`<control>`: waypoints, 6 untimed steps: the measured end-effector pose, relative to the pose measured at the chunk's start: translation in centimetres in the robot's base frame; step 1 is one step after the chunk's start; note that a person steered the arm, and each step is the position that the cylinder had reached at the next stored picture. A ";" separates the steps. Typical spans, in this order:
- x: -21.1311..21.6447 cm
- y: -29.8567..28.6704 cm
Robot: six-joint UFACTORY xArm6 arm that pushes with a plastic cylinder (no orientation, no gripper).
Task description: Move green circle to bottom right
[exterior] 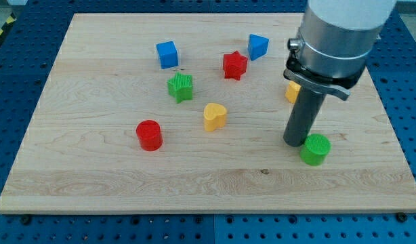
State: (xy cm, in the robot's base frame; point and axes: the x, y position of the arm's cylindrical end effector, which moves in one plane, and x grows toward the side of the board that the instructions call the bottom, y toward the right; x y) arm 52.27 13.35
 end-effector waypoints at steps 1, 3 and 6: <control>2.8 1.3; 5.6 3.0; 6.4 4.8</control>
